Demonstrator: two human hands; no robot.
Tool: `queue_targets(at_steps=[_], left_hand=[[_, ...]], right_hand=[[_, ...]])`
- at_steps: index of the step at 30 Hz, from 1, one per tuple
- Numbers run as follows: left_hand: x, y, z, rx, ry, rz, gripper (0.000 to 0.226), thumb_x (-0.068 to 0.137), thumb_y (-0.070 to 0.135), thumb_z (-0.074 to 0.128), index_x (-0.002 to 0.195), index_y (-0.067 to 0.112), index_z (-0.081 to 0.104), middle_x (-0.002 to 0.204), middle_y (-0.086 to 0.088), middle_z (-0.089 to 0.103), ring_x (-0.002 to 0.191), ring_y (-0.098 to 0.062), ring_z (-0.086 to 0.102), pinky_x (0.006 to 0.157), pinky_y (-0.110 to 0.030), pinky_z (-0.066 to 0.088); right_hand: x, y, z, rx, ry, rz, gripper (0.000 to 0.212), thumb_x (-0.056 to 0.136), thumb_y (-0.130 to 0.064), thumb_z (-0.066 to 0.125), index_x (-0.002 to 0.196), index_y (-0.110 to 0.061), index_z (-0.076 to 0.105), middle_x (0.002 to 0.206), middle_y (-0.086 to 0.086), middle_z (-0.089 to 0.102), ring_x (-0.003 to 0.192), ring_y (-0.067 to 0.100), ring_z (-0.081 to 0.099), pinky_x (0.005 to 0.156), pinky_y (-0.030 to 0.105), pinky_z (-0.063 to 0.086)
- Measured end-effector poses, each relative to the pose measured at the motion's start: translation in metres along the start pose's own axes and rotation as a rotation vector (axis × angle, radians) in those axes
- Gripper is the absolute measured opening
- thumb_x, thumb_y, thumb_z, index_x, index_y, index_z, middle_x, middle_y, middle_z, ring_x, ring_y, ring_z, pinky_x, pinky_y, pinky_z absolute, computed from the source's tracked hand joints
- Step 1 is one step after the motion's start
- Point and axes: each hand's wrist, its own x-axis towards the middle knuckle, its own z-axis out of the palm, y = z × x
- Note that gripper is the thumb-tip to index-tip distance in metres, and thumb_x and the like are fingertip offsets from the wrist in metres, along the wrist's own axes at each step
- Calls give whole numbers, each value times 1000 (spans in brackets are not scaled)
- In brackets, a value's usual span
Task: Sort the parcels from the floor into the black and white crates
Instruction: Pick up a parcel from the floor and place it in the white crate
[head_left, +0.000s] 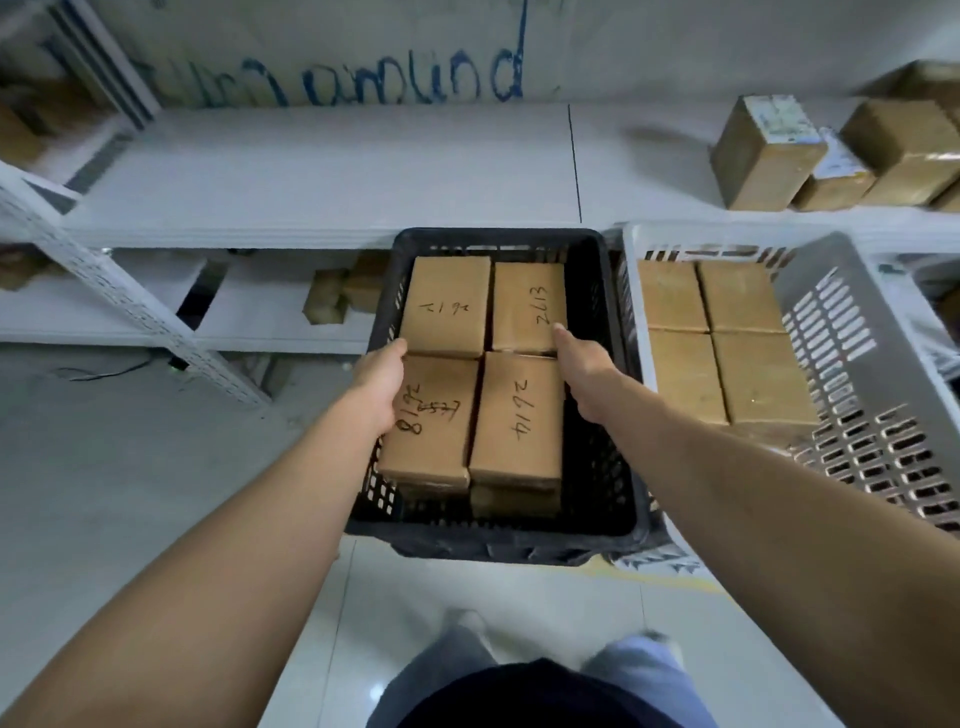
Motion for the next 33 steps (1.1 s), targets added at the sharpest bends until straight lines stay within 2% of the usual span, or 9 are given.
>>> queue_targets(at_steps=[4, 9, 12, 15, 19, 21, 25, 29, 33], left_hand=[[12, -13, -9, 121, -27, -27, 28, 98, 38, 46, 115, 16, 49, 94, -1, 57, 79, -19, 53, 67, -30, 44], [28, -33, -12, 243, -102, -103, 41, 98, 37, 44, 128, 10, 51, 120, -12, 59, 105, -31, 58, 94, -46, 48], [34, -39, -13, 267, -138, -152, 42, 98, 36, 45, 130, 9, 50, 122, -13, 60, 107, -32, 58, 98, -50, 46], [38, -39, -15, 242, -141, -175, 40, 98, 35, 46, 129, 11, 51, 119, -11, 60, 104, -29, 59, 92, -47, 49], [45, -39, -17, 210, -157, -198, 29, 98, 36, 47, 117, 15, 55, 99, -5, 64, 83, -21, 61, 60, -32, 48], [48, -40, -17, 212, -158, -188, 29, 98, 35, 48, 116, 15, 56, 98, -5, 64, 82, -21, 61, 60, -31, 47], [49, -41, -16, 245, -157, -193, 38, 97, 37, 48, 127, 14, 52, 116, -10, 62, 97, -26, 60, 84, -42, 51], [47, -38, -17, 219, -178, -194, 34, 98, 35, 47, 124, 15, 53, 106, -6, 64, 86, -21, 61, 63, -33, 48], [44, -39, -18, 208, -210, -192, 35, 99, 35, 45, 127, 15, 52, 113, -7, 63, 90, -19, 61, 61, -31, 46]], right_hand=[[5, 18, 13, -22, 49, 98, 64, 93, -55, 41, 139, -9, 43, 127, 10, 54, 112, 29, 52, 91, 37, 41], [14, 36, 20, -41, 51, 165, 67, 95, -54, 39, 144, -9, 36, 142, 9, 45, 128, 29, 43, 100, 37, 34], [20, 40, 24, -66, 43, 188, 68, 95, -54, 39, 145, -9, 34, 143, 9, 44, 130, 28, 41, 105, 38, 32], [27, 40, 31, -86, 38, 160, 62, 96, -52, 38, 143, -12, 37, 138, 10, 49, 124, 29, 47, 107, 44, 36], [29, 39, 38, -165, 89, 166, 63, 94, -54, 38, 144, -16, 35, 137, 11, 48, 119, 31, 50, 103, 47, 41], [29, 42, 39, -197, 94, 186, 67, 93, -55, 39, 147, -18, 27, 144, 10, 40, 125, 31, 44, 105, 46, 37], [31, 47, 34, -193, 76, 222, 69, 92, -56, 41, 149, -21, 22, 147, 9, 36, 127, 31, 41, 101, 43, 35], [38, 39, 35, -268, 89, 211, 77, 89, -54, 49, 151, -30, 11, 152, 9, 26, 131, 34, 37, 106, 46, 35], [40, 35, 44, -439, 53, 194, 87, 86, -52, 57, 150, -37, 0, 156, 9, 3, 136, 37, 26, 105, 50, 32]])
